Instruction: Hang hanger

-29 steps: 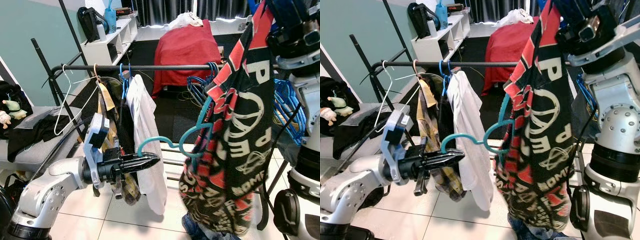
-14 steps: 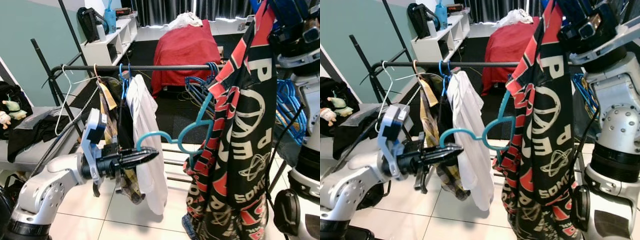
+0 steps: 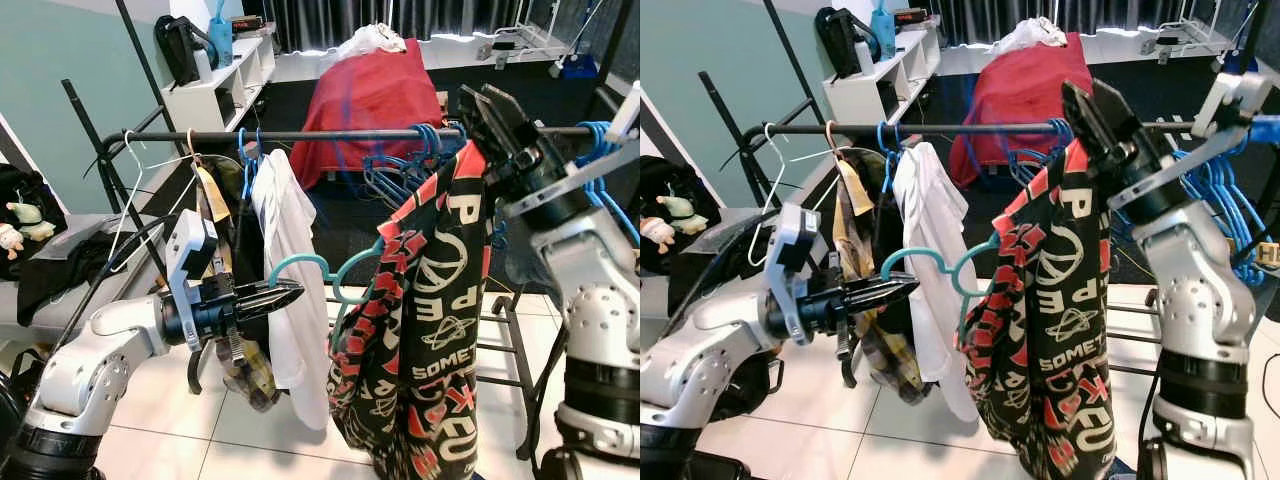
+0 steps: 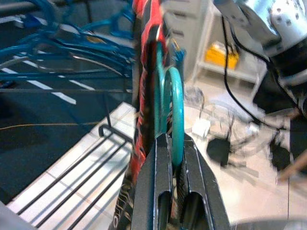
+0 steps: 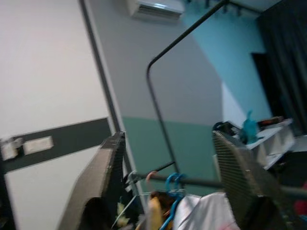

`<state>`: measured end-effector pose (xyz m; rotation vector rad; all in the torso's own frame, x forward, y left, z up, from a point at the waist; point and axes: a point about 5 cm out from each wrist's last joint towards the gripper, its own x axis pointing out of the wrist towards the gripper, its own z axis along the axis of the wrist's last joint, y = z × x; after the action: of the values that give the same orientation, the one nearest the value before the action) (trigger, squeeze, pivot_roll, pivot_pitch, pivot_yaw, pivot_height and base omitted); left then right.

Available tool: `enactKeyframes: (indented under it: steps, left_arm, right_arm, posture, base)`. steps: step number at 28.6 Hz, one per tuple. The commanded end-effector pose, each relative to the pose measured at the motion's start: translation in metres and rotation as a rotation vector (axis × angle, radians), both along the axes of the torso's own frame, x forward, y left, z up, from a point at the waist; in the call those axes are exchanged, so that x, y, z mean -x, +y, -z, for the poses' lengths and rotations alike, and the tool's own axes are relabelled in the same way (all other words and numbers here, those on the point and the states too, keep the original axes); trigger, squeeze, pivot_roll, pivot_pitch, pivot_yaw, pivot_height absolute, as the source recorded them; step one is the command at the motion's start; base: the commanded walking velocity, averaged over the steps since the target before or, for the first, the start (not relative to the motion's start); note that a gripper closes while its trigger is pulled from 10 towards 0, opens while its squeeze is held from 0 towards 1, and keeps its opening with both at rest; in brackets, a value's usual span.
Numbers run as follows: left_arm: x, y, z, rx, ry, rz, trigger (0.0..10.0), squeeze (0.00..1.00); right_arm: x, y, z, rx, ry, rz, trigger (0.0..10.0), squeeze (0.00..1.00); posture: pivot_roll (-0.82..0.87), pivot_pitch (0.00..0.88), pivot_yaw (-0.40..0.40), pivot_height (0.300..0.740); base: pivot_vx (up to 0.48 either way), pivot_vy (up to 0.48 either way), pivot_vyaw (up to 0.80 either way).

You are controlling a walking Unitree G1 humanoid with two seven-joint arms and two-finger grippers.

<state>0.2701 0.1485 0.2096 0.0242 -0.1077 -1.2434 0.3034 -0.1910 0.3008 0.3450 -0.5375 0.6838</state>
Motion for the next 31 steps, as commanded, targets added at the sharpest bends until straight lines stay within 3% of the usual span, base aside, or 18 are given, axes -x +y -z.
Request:
enactKeyframes:
  steps: [1, 5, 9, 10, 11, 12, 16, 18, 19, 20, 21, 22, 24, 31]
  left_arm:
    - [0.001, 0.004, -0.002, -0.045, -0.031, 0.009, 0.0, 0.0]
    - [0.0, 0.007, -0.002, -0.081, -0.037, 0.012, 0.0, 0.0]
    - [-0.004, 0.016, -0.002, -0.172, -0.067, -0.01, 0.0, 0.0]
    - [-0.005, 0.017, -0.003, -0.179, -0.074, -0.017, 0.0, 0.0]
    - [-0.006, 0.019, -0.004, -0.19, -0.082, -0.024, 0.0, 0.0]
    - [-0.007, 0.02, -0.006, -0.205, -0.095, -0.034, 0.0, 0.0]
    - [-0.009, 0.024, -0.011, -0.229, -0.118, -0.045, 0.0, 0.0]
    - [-0.008, 0.023, -0.016, -0.239, -0.138, -0.032, 0.0, 0.0]
    - [-0.007, 0.021, -0.02, -0.242, -0.153, -0.016, 0.0, 0.0]
    - [-0.007, 0.021, -0.02, -0.242, -0.153, -0.016, 0.0, 0.0]
    - [-0.005, 0.017, -0.022, -0.245, -0.164, 0.012, 0.0, 0.0]
    - [-0.005, 0.017, -0.022, -0.245, -0.164, 0.012, 0.0, 0.0]
    - [-0.004, 0.012, -0.022, -0.244, -0.169, 0.05, 0.0, 0.0]
    - [0.001, -0.008, -0.026, -0.26, -0.202, 0.205, 0.0, 0.0]
  right_arm:
    - [0.003, 0.004, 0.004, 0.022, 0.005, -0.02, 10.0, 1.0]
    - [0.007, 0.0, 0.012, 0.052, 0.024, -0.01, 10.0, 1.0]
    - [0.012, -0.009, 0.034, 0.229, 0.094, 0.055, 10.0, 1.0]
    - [0.013, -0.01, 0.04, 0.281, 0.11, 0.063, 10.0, 0.62]
    - [0.014, -0.011, 0.045, 0.337, 0.123, 0.064, 10.0, 0.62]
    - [0.02, -0.014, 0.049, 0.371, 0.126, 0.033, 10.0, 0.0]
    - [0.035, -0.018, 0.05, 0.408, 0.124, -0.06, 10.0, 0.0]
    - [0.056, -0.017, 0.056, 0.512, 0.143, -0.212, 10.0, 0.0]
    - [0.072, -0.014, 0.064, 0.616, 0.183, -0.353, 10.0, 0.0]
    - [0.072, -0.014, 0.064, 0.616, 0.183, -0.353, 10.0, 0.0]
    - [0.074, -0.015, 0.072, 0.71, 0.238, -0.389, 10.0, 0.0]
    - [0.074, -0.015, 0.072, 0.71, 0.238, -0.389, 10.0, 0.0]
    - [0.074, -0.021, 0.075, 0.808, 0.271, -0.391, 10.0, 0.0]
    - [0.061, -0.062, 0.054, 1.123, 0.315, -0.367, 10.0, 0.0]
  posture:
    - [-0.12, 0.016, 0.092, 0.74]
    - [-0.12, 0.019, 0.095, 0.74]
    - [-0.12, 0.02, 0.098, 0.74]
    - [-0.12, 0.019, 0.101, 0.74]
    - [-0.12, 0.019, 0.101, 0.74]
    - [-0.11, 0.019, 0.101, 0.74]
    - [-0.11, 0.019, 0.101, 0.74]
    - [-0.11, 0.019, 0.103, 0.74]
    - [-0.11, 0.018, 0.104, 0.74]
    - [-0.11, 0.018, 0.104, 0.74]
    - [-0.12, 0.018, 0.105, 0.74]
    - [-0.12, 0.018, 0.105, 0.74]
    - [-0.12, 0.018, 0.104, 0.74]
    - [-0.14, 0.011, 0.096, 0.74]
  base:
    - [0.0, 0.0, 0.0]
    - [0.0, 0.0, 0.0]
    - [0.0, 0.0, 0.0]
    - [0.0, 0.0, 0.0]
    - [0.0, 0.0, 0.0]
    - [0.0, 0.0, 0.0]
    - [0.0, 0.0, 0.0]
    - [0.0, 0.0, 0.0]
    - [0.0, 0.0, 0.0]
    - [0.0, 0.0, 0.0]
    - [0.0, 0.0, 0.0]
    - [0.0, 0.0, 0.0]
    - [0.0, 0.0, 0.0]
    - [0.0, 0.0, 0.0]
